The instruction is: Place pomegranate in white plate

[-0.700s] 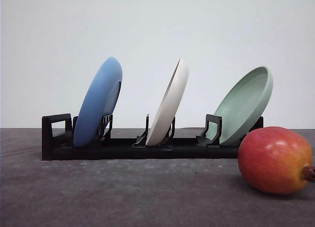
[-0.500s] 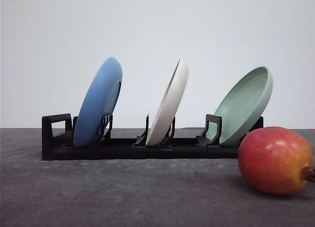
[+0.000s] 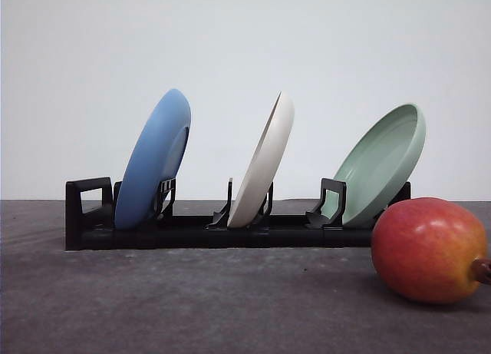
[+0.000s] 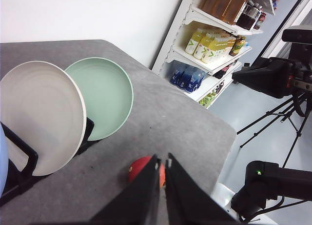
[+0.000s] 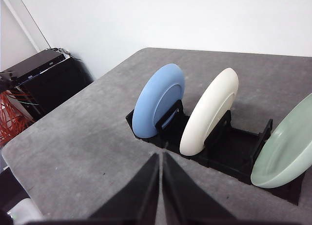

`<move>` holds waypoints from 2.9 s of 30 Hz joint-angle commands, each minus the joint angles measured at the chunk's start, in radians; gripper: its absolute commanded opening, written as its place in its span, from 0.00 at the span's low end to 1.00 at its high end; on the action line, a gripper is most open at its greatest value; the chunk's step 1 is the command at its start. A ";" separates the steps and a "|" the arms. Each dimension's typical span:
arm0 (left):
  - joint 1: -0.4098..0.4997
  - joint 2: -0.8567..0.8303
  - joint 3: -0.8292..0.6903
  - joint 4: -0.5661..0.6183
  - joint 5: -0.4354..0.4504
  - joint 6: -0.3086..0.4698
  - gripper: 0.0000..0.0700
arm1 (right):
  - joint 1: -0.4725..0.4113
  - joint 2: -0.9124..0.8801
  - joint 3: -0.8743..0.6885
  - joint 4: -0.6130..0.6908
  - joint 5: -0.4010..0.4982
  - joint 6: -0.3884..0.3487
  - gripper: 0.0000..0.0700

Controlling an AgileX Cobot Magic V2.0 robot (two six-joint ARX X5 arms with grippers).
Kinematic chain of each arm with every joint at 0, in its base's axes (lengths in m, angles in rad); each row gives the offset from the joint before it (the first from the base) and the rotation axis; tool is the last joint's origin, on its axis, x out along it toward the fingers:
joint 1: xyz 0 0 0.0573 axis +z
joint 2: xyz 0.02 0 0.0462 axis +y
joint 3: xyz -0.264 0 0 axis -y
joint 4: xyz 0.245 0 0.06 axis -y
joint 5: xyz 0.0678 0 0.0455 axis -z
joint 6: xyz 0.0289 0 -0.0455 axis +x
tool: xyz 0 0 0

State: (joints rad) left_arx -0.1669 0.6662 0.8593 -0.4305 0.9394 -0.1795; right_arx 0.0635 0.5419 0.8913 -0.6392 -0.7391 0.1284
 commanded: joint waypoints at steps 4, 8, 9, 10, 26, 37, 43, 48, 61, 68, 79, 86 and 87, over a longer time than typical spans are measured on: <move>-0.002 0.007 0.017 0.004 0.007 0.015 0.09 | 0.000 0.005 0.018 0.010 0.003 -0.012 0.03; -0.002 0.007 0.017 0.002 -0.004 0.030 0.36 | 0.000 0.005 0.018 0.010 0.004 -0.012 0.42; -0.002 0.009 0.017 0.002 -0.005 0.041 0.47 | 0.000 0.005 0.018 0.010 0.005 -0.012 0.54; -0.002 0.011 0.017 0.001 -0.005 0.049 0.59 | 0.000 0.005 0.018 0.010 0.006 -0.012 0.65; -0.097 0.178 0.028 0.003 -0.198 0.047 0.85 | 0.001 0.005 0.018 0.010 0.006 -0.001 0.78; -0.377 0.540 0.275 -0.033 -0.553 0.035 0.84 | 0.000 0.005 0.018 0.010 0.005 0.003 0.78; -0.488 0.793 0.506 -0.102 -0.702 0.081 0.84 | 0.001 0.005 0.018 0.010 0.005 0.003 0.78; -0.540 0.971 0.648 -0.122 -0.771 0.101 0.84 | 0.000 0.005 0.018 0.010 0.006 0.003 0.78; -0.568 1.174 0.715 -0.047 -0.864 0.100 0.84 | 0.000 0.005 0.018 0.009 0.006 0.002 0.78; -0.571 1.198 0.715 -0.051 -0.864 0.082 0.68 | 0.000 0.005 0.018 0.009 0.006 0.002 0.78; -0.587 1.198 0.715 -0.051 -0.864 0.082 0.00 | 0.000 0.005 0.018 0.003 0.006 0.002 0.78; -0.596 1.168 0.718 -0.056 -0.864 0.078 0.00 | 0.000 0.005 0.018 0.002 0.006 0.002 0.78; -0.599 1.160 0.718 -0.055 -0.864 0.078 0.00 | 0.000 0.005 0.018 0.002 0.006 0.002 0.78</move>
State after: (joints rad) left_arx -0.7478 1.8368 1.5475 -0.4938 0.0717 -0.1009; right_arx 0.0635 0.5430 0.8913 -0.6430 -0.7338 0.1280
